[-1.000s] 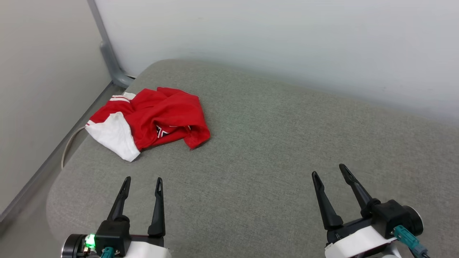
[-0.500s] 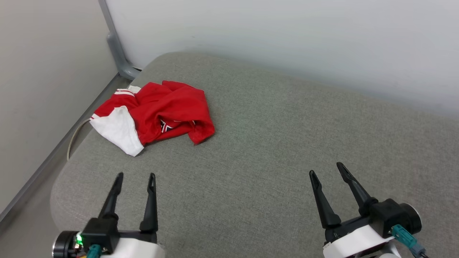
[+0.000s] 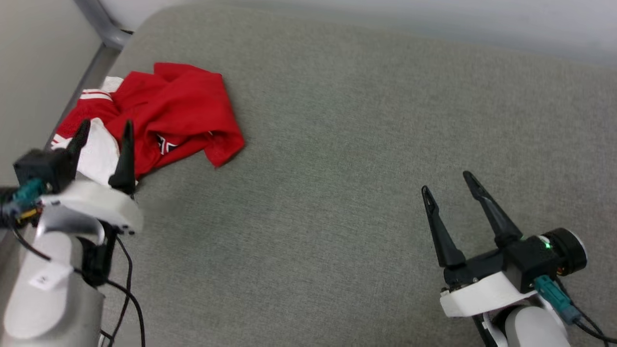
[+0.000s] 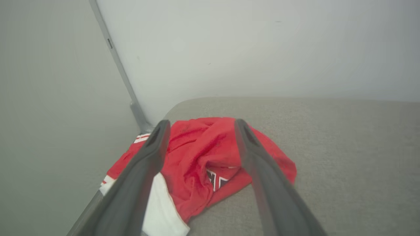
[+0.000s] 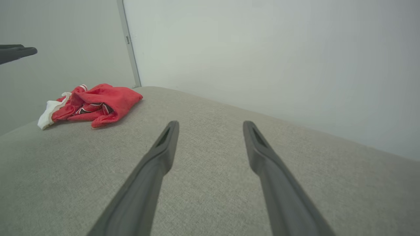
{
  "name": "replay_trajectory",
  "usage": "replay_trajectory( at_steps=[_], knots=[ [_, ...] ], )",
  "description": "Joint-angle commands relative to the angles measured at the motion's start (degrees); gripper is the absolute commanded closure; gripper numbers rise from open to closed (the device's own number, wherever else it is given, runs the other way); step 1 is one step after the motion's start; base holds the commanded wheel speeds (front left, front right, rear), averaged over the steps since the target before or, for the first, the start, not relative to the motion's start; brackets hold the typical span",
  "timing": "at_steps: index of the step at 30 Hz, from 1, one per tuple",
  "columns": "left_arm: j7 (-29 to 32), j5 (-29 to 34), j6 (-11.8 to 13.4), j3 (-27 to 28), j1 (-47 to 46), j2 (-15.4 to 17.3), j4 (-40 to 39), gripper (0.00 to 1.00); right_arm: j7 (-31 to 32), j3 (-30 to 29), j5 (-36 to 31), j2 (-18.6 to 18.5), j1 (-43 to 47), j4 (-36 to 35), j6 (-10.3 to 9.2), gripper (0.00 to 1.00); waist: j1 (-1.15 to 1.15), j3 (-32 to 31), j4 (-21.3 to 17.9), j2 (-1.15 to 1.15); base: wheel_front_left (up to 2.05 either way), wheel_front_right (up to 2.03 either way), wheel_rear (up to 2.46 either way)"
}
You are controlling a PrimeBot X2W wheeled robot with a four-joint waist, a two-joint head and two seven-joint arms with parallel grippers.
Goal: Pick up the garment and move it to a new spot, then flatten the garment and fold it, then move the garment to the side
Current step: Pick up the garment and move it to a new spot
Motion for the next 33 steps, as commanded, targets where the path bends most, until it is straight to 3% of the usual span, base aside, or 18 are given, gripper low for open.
replay_trajectory(
  at_steps=[1,7,13,20,27,28,29,33],
  knots=[
    [0.6,-0.6,-0.1,-0.8,-1.0,0.2,0.6,0.00,-0.1,-0.3,0.0,0.0,-0.9,-0.4,-0.05,0.00,-0.01,4.1,-2.7,0.00,0.00,0.00,0.00],
    [11.7,-7.6,-0.1,-8.3,-12.2,11.1,8.4,0.00,-0.1,-0.4,-1.4,0.0,-2.8,-2.6,-0.05,0.00,-0.01,9.8,-5.5,0.00,0.00,0.00,0.00],
    [22.4,-17.7,-0.1,-14.8,-18.5,17.4,13.5,0.00,-0.1,-0.4,-2.0,0.0,-3.8,-3.6,-0.05,0.00,-0.01,13.1,-7.6,0.00,0.00,0.00,0.00],
    [32.4,-29.1,-0.1,-18.5,-22.1,21.5,16.1,0.00,-0.1,-0.4,-2.4,0.0,-4.2,-4.8,-0.05,0.00,-0.01,15.8,-8.9,0.00,0.00,0.00,0.00],
    [35.4,-33.8,-0.1,-22.1,-23.3,21.3,20.1,0.00,-0.1,-0.6,-2.9,0.0,-4.7,-5.5,-0.05,0.00,-0.01,17.7,-9.2,0.00,0.00,0.00,0.00],
    [36.1,-34.5,-0.1,-23.2,-23.0,21.0,20.2,0.56,-0.1,-0.7,-2.9,0.0,-4.6,-5.5,-0.05,0.00,-0.01,17.7,-9.1,0.00,0.00,0.00,0.00],
    [36.0,-35.3,-0.1,-23.9,-22.8,20.9,20.0,1.00,-0.1,-0.8,-2.9,0.0,-4.6,-5.4,-0.05,0.00,-0.01,17.6,-9.0,0.00,0.00,0.00,0.00],
    [31.4,-36.1,-0.1,-24.6,-22.7,21.6,20.6,1.00,-0.1,-0.9,-2.9,0.0,-4.6,-4.5,-0.05,0.00,-0.01,16.3,-8.7,0.00,0.00,0.00,0.00]
  ],
)
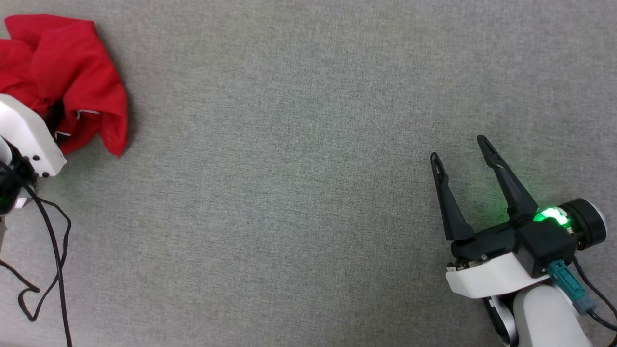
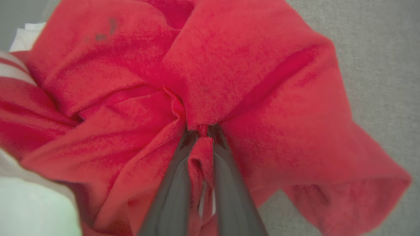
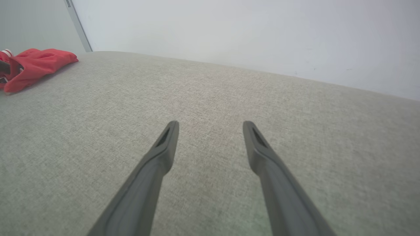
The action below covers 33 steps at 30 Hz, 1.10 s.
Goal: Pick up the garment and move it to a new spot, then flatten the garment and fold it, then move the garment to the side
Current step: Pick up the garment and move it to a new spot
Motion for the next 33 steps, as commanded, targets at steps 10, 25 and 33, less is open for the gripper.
replay_trajectory(
  at_steps=[10,25,33],
  knots=[
    [-20.8,5.8,0.6,0.3,0.1,2.3,1.0,1.00,-0.1,1.0,2.0,0.0,1.0,2.5,-0.04,0.00,-0.01,-9.5,0.1,0.00,0.00,0.00,0.00],
    [-31.7,15.6,5.0,-2.7,-1.1,4.6,-15.0,1.00,-0.1,-0.5,7.0,0.0,5.1,5.4,-0.04,0.00,-0.01,-23.8,-3.9,0.00,0.00,0.00,0.00],
    [-29.2,17.7,6.8,-6.9,-0.9,0.4,-24.8,1.00,-0.1,-4.0,8.1,0.0,4.9,5.5,-0.04,0.00,-0.01,-25.1,-8.6,0.00,0.00,0.00,0.00]
  ],
)
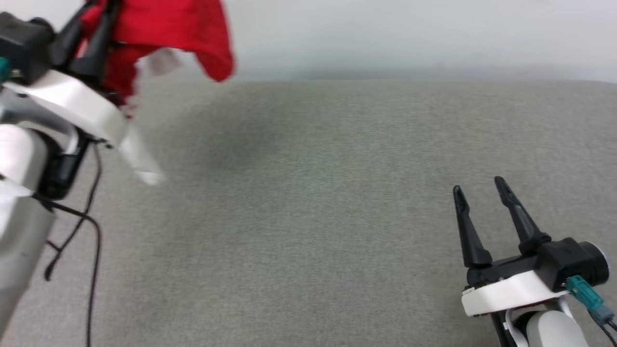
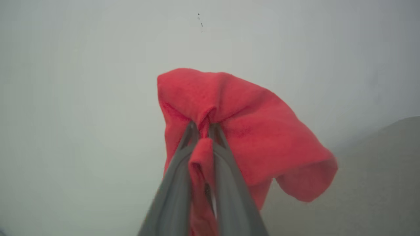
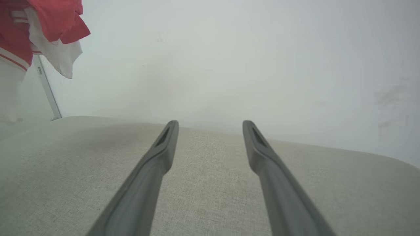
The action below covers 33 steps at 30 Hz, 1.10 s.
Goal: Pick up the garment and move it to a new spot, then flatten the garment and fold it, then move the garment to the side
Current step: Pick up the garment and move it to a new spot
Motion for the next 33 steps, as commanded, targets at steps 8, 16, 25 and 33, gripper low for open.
replay_trajectory(
  at_steps=[8,16,25,33],
  knots=[
    [-1.9,4.0,2.5,-5.8,1.0,-7.4,-3.8,1.00,-0.1,-3.8,1.0,0.1,-1.0,0.2,-0.04,0.00,0.01,1.0,-6.9,0.00,0.00,0.00,0.00],
    [-6.1,9.6,2.5,-14.6,5.5,-15.5,3.1,1.00,-0.1,-5.1,1.8,0.1,-1.4,0.3,-0.04,0.00,0.01,2.5,-10.4,0.00,0.00,0.00,0.00],
    [-7.7,9.3,-0.1,-20.8,14.5,-23.0,14.4,1.00,-0.1,-5.3,1.7,0.1,-1.1,0.8,-0.04,0.00,0.01,2.8,-10.3,0.00,0.00,0.00,0.00],
    [-8.0,11.2,-3.2,-24.8,17.7,-28.2,18.7,0.00,-0.1,-5.1,1.0,0.1,-0.3,1.8,-0.04,0.00,0.01,1.1,-7.0,0.00,0.00,0.00,0.00]
  ],
)
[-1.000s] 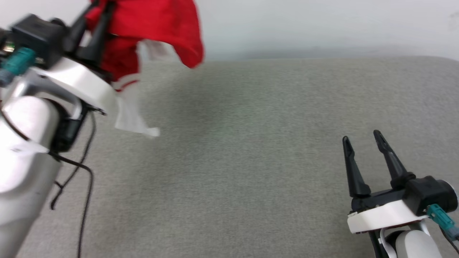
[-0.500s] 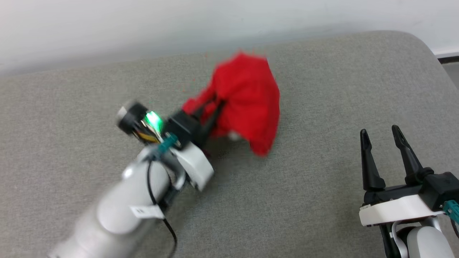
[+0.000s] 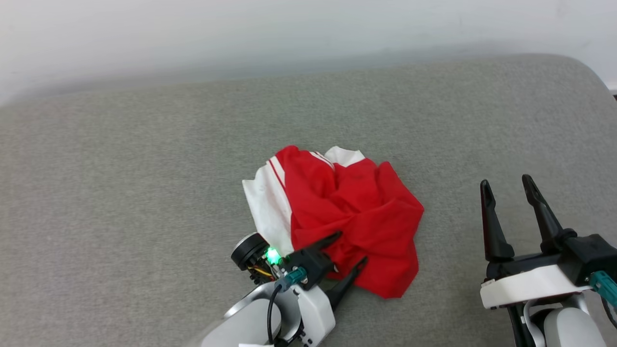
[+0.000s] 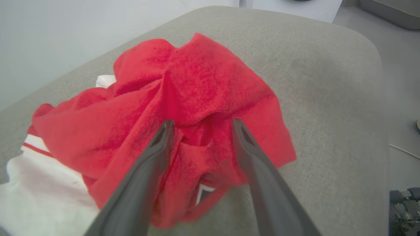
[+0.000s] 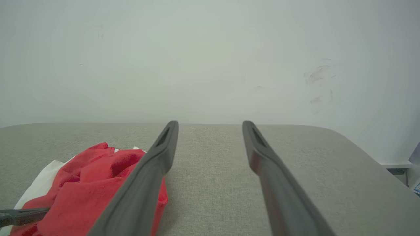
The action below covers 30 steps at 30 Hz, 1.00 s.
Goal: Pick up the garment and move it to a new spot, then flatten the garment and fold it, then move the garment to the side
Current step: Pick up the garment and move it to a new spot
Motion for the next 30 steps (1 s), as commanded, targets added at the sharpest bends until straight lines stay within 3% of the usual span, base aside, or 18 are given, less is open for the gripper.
replay_trajectory(
  at_steps=[1,7,18,24,30],
  knots=[
    [-0.4,0.1,0.1,0.7,0.3,-0.2,-0.1,0.00,-0.1,0.1,-0.3,0.1,0.7,0.2,-0.04,0.00,0.00,-0.8,0.8,0.00,0.00,0.00,0.00],
    [-0.3,-0.3,1.7,6.9,2.4,0.1,-5.2,0.00,-0.1,-0.1,0.2,0.1,1.7,-0.1,-0.04,0.00,0.00,-3.7,4.2,0.00,0.00,0.00,0.00],
    [-0.3,1.1,7.8,25.8,13.9,5.1,-19.8,0.00,-0.1,0.4,0.6,0.1,5.0,-0.4,-0.04,0.00,0.00,-8.2,8.5,0.00,0.00,0.00,0.00],
    [-0.3,3.1,9.4,34.7,22.7,3.4,-25.0,0.00,-0.1,1.4,1.2,0.1,6.0,-0.8,-0.04,0.00,0.00,-8.7,8.6,0.00,0.00,0.00,0.00],
    [-0.3,5.5,8.8,40.5,28.7,-0.2,-28.3,0.00,-0.1,2.2,1.4,0.1,6.5,-1.1,-0.04,0.00,0.00,-8.6,8.0,0.00,0.00,0.00,0.00]
  ],
)
